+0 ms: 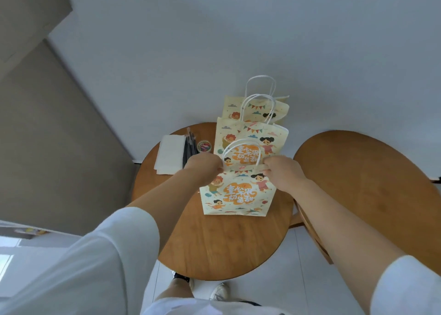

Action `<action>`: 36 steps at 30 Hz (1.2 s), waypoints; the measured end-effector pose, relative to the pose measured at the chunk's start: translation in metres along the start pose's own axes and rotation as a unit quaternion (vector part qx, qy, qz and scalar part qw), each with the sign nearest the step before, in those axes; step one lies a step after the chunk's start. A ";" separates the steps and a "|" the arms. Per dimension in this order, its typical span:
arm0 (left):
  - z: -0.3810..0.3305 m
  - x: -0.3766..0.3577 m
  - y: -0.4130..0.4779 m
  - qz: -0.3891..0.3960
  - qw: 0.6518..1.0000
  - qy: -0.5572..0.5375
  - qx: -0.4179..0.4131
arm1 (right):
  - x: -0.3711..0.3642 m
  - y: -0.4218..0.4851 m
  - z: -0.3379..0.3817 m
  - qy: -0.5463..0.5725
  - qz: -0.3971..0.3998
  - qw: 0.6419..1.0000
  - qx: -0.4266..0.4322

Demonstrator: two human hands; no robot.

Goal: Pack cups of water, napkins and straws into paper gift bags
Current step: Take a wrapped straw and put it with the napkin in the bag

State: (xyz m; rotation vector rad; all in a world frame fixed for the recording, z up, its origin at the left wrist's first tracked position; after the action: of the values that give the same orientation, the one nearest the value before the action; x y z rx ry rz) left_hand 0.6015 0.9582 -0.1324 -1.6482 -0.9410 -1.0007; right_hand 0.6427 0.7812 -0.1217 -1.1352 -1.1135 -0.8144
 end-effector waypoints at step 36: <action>0.033 0.009 -0.172 -0.088 0.990 -0.075 0.083 | -0.005 -0.123 0.152 0.146 -0.088 0.983 0.073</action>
State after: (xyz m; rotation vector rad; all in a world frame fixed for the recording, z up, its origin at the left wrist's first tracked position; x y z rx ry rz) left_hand 0.4546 1.0337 -0.0745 -1.5358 -1.2542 -0.8979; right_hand 0.4884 0.8958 -0.0864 -0.7738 -1.0169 -0.9845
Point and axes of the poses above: each hand's wrist, its own y-axis towards the middle knuckle, its own x-axis out of the back of the hand, z = x × y, the point moved 6 cm from there along y, towards the middle knuckle, and after that the axes turned 12 degrees about -x, right-handed, at the moved point
